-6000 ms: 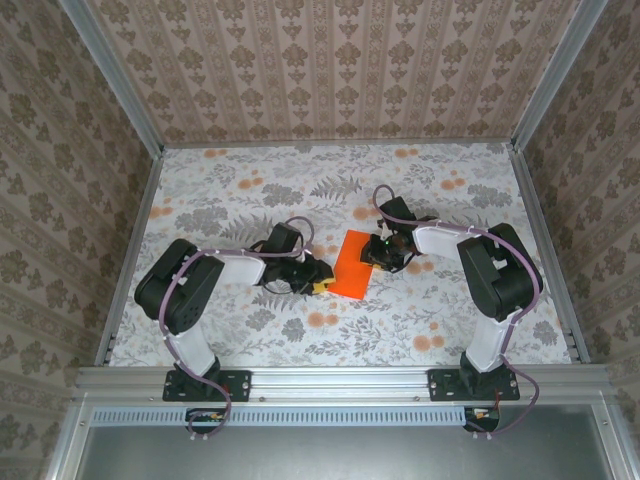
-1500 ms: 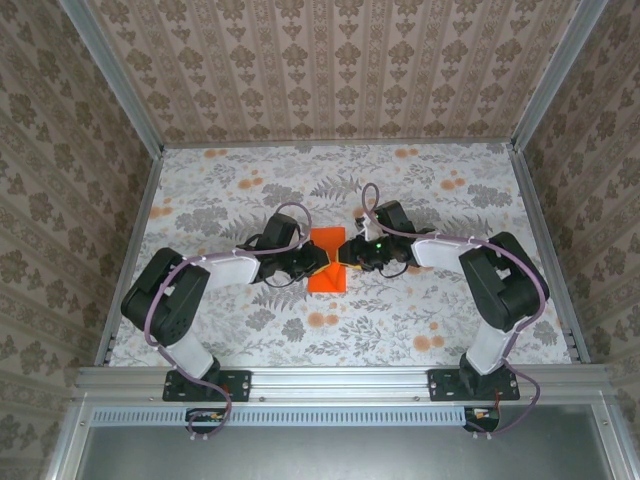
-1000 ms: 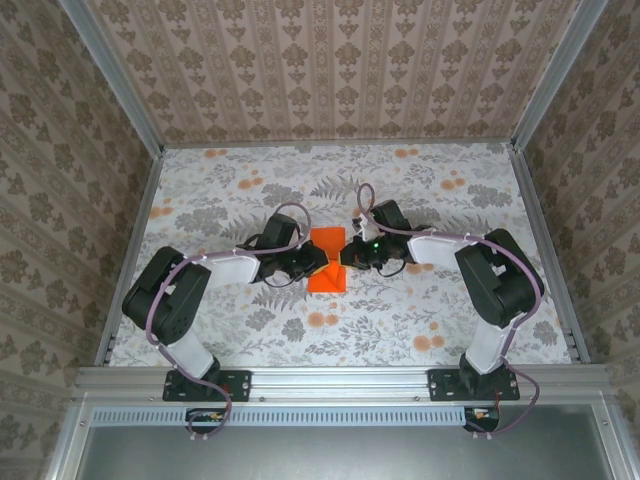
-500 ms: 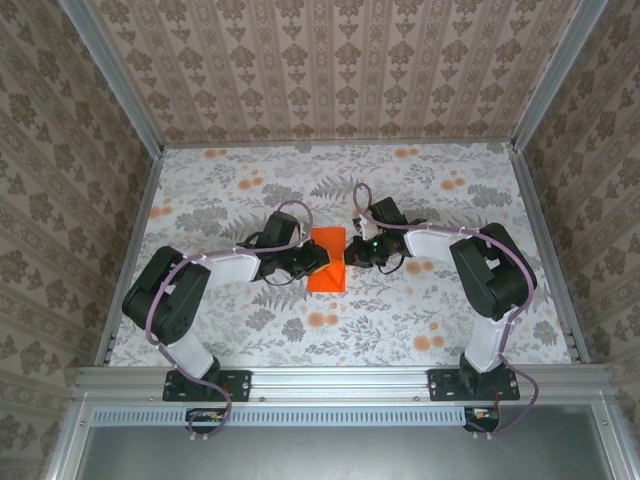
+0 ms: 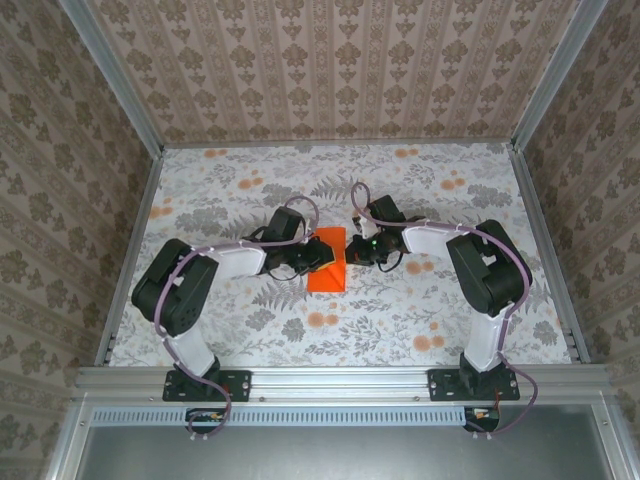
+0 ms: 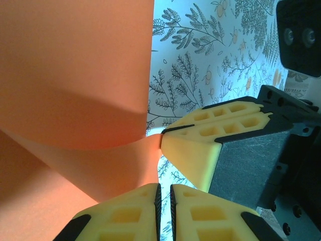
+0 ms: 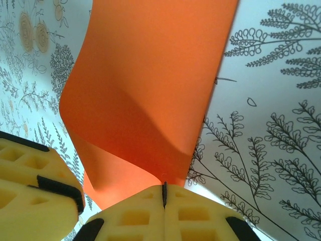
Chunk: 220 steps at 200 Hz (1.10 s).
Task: Fold a paper plane with a square sheet of paper (pick it up from the middle)
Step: Fold the triangle a second time at the center of the table.
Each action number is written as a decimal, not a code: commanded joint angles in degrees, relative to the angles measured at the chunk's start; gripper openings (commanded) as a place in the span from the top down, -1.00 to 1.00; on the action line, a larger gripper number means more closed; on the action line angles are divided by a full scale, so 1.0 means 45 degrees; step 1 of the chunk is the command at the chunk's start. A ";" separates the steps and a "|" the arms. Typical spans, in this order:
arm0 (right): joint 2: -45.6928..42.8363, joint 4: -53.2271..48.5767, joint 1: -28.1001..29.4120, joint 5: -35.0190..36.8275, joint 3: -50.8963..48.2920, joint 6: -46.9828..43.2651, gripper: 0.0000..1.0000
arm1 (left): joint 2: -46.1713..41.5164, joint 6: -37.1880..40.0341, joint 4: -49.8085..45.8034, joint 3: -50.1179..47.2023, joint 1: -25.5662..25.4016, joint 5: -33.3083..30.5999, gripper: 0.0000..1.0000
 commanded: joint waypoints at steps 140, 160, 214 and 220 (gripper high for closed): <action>0.0899 -0.0869 -0.0066 0.0322 0.0989 -0.0697 0.95 | 0.0950 0.0546 -0.0442 0.0807 -0.0196 0.0480 0.70; 0.0923 -0.0898 -0.0066 0.0302 0.1022 -0.0713 0.95 | 0.1025 0.0527 -0.0436 0.0841 -0.0196 0.0481 0.70; 0.0982 -0.0916 -0.0066 0.0200 0.1090 -0.0772 0.95 | 0.1239 0.0486 -0.0448 0.0841 -0.0196 0.0481 0.70; 0.0976 -0.0918 -0.0066 0.0186 0.1101 -0.0781 0.95 | 0.1243 0.0484 -0.0479 0.0808 -0.0196 0.0466 0.71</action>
